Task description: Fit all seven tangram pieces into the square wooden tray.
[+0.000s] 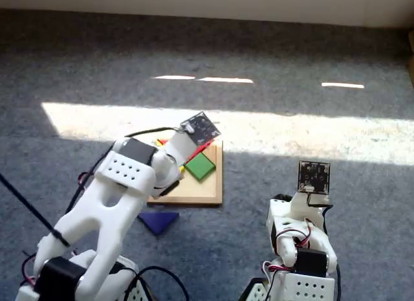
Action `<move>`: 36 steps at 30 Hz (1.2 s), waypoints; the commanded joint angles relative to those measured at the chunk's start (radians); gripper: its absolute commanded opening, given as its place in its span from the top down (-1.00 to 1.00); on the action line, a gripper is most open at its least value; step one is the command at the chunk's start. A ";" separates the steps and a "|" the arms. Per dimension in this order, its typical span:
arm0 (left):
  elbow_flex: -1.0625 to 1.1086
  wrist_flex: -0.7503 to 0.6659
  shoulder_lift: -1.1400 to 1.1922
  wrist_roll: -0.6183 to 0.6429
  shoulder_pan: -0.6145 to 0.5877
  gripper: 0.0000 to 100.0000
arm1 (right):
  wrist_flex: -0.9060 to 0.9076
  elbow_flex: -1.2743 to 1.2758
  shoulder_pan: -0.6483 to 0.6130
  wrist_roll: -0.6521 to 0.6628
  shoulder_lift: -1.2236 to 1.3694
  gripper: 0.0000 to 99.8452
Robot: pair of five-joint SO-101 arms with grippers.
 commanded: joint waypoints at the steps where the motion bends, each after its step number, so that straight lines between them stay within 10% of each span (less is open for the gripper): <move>1: -0.140 -0.017 0.142 0.012 0.097 0.99 | 0.001 0.140 -0.001 -0.003 -0.007 0.92; 36: -0.430 0.118 0.426 0.112 0.116 0.69 | 0.001 0.140 -0.001 -0.002 -0.007 0.92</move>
